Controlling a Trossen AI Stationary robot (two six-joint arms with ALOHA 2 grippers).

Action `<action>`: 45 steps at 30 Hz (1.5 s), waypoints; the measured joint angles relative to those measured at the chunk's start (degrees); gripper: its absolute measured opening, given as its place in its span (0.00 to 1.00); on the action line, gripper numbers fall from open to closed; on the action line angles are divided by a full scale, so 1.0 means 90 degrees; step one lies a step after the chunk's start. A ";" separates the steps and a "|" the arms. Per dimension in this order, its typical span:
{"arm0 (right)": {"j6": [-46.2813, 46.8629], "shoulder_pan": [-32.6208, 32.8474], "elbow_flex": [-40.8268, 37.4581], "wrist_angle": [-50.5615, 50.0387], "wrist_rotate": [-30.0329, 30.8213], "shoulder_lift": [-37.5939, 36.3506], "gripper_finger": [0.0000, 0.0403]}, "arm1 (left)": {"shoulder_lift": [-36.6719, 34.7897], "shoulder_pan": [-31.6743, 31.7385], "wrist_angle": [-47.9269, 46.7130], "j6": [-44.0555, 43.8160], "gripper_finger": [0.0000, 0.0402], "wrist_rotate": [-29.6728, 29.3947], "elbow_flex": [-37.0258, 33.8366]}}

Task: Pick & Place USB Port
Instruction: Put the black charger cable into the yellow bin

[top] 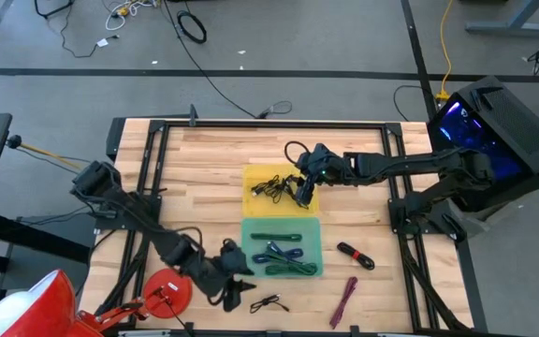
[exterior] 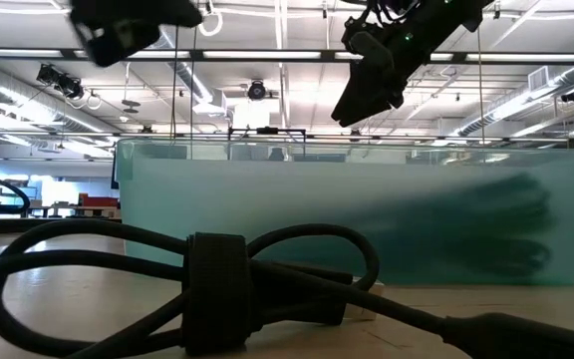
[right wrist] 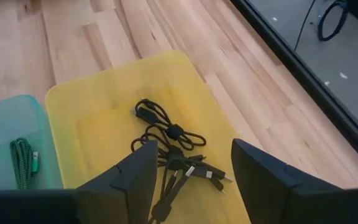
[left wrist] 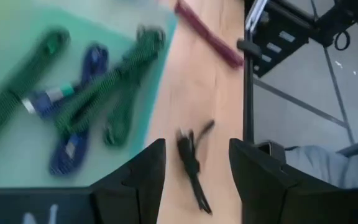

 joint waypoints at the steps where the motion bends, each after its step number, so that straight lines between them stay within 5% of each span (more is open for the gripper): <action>1: 0.0000 -0.0029 0.0000 0.0000 -0.0050 0.0000 0.51 | 0.0095 -0.0072 -0.0003 -0.0226 0.45 0.0002 0.0011; 6: 0.0000 -0.0071 0.0000 -0.0003 -0.0205 0.0000 0.51 | 0.0783 -0.0354 -0.0603 -0.0919 0.45 0.0098 0.0789; 12: -0.0003 -0.0071 0.0000 -0.0015 -0.0220 0.0000 0.50 | 0.1841 -0.0458 -0.2972 -0.1094 0.45 0.0167 0.2518; 16: -0.0051 -0.0071 0.0000 -0.0041 -0.0225 0.0000 0.50 | 0.2246 -0.0388 -0.3423 -0.1074 0.45 0.0221 0.3130; 45: -0.0403 -0.0093 0.0000 -0.0036 -0.0375 0.0000 0.50 | 0.3112 0.0288 -0.3135 -0.0993 0.45 0.1846 0.3246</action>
